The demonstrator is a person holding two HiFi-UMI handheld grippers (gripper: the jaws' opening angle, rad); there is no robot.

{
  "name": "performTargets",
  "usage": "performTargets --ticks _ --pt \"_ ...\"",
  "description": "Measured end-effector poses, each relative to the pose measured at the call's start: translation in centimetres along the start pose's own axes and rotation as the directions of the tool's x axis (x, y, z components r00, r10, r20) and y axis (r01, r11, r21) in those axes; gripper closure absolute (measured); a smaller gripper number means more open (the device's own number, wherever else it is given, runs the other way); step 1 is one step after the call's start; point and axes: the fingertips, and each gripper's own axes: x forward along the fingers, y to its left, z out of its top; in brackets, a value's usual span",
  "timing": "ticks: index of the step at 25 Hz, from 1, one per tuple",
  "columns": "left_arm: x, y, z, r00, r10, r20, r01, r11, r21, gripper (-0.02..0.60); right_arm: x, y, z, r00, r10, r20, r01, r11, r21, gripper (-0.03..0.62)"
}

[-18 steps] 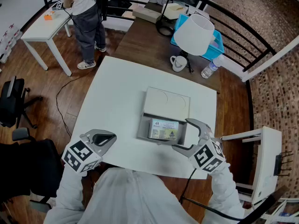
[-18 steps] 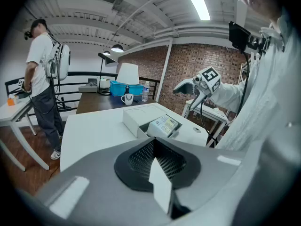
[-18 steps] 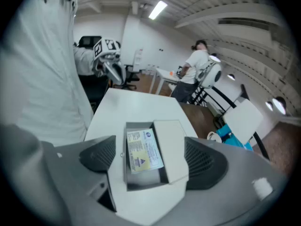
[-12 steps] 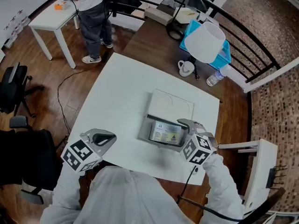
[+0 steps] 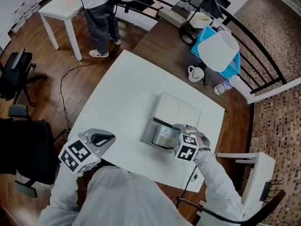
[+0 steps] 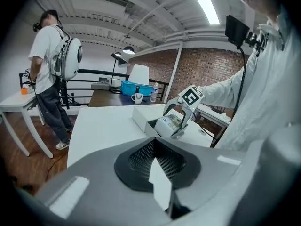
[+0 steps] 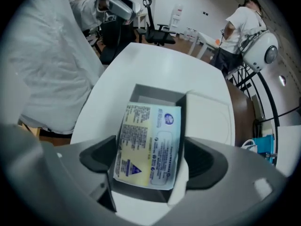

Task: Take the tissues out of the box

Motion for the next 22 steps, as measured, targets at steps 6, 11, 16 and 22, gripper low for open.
performTargets --ticks 6,11,16,22 --pt "-0.2 0.2 -0.3 1.000 0.003 -0.007 -0.003 1.000 -0.009 0.569 1.2 -0.1 -0.5 0.999 0.024 -0.023 -0.024 1.000 0.010 0.149" --pt "-0.4 0.2 -0.4 1.000 -0.003 -0.009 0.003 1.000 -0.001 0.569 0.3 0.4 -0.1 1.000 0.018 -0.013 -0.018 1.000 0.020 0.187" --pt "-0.5 0.2 0.2 1.000 -0.013 -0.010 0.013 1.000 0.018 0.569 -6.1 -0.1 2.4 0.996 -0.065 0.063 0.064 0.998 0.024 0.190" --pt "-1.8 -0.1 -0.8 1.000 -0.008 -0.026 0.009 1.000 0.024 0.569 -13.7 -3.2 11.4 0.948 -0.222 0.228 0.248 0.964 -0.093 0.189"
